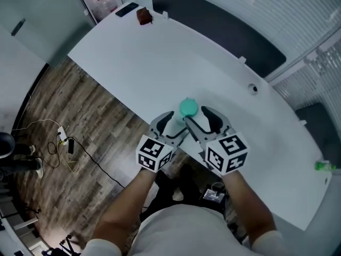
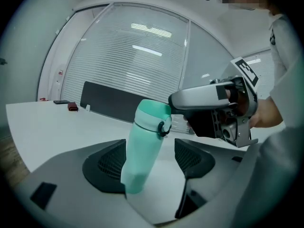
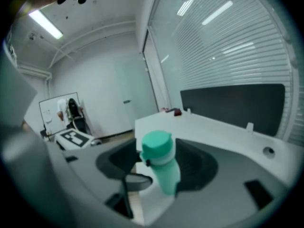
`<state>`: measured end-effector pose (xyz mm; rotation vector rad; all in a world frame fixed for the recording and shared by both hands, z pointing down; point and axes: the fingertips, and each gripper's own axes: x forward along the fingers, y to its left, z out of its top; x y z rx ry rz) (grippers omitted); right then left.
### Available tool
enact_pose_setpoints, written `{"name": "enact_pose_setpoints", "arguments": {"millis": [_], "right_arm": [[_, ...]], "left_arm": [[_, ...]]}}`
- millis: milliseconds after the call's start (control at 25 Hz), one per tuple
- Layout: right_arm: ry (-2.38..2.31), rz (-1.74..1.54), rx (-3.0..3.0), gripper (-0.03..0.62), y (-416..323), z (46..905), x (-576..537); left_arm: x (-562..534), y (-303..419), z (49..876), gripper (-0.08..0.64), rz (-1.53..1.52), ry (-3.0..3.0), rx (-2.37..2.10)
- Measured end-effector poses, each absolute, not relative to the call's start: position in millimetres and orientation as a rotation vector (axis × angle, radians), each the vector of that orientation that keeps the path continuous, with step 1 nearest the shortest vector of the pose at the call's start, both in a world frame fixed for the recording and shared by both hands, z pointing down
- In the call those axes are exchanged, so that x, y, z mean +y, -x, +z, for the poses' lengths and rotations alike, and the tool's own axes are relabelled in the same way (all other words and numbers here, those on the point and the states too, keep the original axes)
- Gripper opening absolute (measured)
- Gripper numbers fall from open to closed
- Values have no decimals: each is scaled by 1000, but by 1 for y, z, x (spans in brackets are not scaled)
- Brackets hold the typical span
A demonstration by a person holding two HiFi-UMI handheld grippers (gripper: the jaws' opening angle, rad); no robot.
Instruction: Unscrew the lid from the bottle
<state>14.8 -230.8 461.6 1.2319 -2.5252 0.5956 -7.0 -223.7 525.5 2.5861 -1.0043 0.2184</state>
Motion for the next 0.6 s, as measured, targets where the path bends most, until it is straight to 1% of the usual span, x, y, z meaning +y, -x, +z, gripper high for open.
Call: {"name": "enact_pose_setpoints", "arguments": {"millis": [160, 600], "right_arm": [[-1227, 529, -2477, 262, -5, 466, -245], [-1227, 454, -2359, 269, 8, 476, -262]], "left_arm": [[-237, 0, 527, 316, 256, -2611, -1046], [-256, -10, 535, 314, 294, -2591, -1139]]}}
